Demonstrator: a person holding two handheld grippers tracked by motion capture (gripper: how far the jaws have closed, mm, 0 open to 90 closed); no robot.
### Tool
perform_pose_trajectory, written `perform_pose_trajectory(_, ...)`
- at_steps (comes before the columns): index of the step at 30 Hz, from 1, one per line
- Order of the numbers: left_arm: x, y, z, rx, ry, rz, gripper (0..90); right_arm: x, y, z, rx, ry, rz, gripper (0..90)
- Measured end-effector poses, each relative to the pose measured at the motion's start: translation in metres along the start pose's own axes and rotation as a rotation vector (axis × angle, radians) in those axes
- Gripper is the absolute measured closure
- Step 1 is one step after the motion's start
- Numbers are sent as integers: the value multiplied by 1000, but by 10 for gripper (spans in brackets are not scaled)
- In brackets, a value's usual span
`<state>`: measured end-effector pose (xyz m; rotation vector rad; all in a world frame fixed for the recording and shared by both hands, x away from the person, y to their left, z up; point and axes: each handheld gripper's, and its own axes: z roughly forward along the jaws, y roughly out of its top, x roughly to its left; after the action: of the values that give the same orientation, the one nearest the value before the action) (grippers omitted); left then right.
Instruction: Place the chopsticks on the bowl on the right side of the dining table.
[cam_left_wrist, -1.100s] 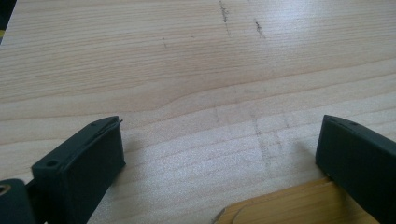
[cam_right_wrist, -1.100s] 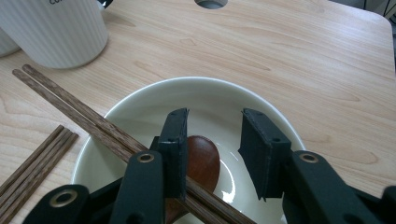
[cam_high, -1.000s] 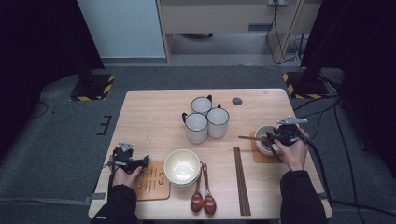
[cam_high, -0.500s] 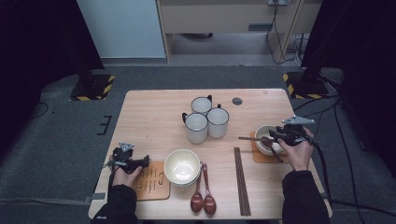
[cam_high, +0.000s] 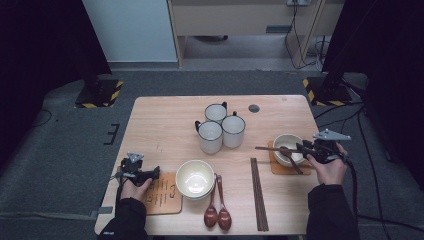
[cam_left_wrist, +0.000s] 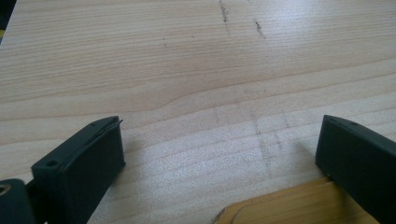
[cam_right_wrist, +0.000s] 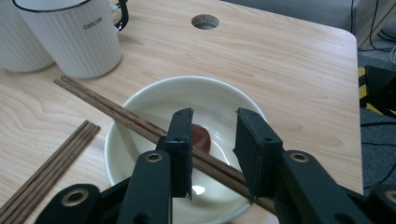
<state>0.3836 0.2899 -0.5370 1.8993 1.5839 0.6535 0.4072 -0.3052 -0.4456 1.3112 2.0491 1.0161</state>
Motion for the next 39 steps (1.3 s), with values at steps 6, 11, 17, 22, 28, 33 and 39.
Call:
perform_pose_trajectory(6,0,0,0,0,0,0,0,-2,-7,-8,0,-6,10,695)
perform_pose_trajectory(11,0,0,0,0,0,0,0,-3,-13,-12,7,-20,14,711)
perform_pose_trajectory(17,0,0,0,0,0,0,0,-6,-23,-17,21,-36,30,742)
perform_pose_trajectory(22,0,0,0,0,0,0,0,-10,-29,-19,43,-67,41,759)
perform_pose_trajectory(28,0,0,0,0,0,0,0,-12,-33,-16,76,-98,35,769)
perform_pose_trajectory(33,0,0,0,0,0,0,0,-14,-34,-12,86,-106,32,768)
perform_pose_trajectory(39,0,0,0,0,0,0,0,-17,-35,-9,88,-113,36,759)
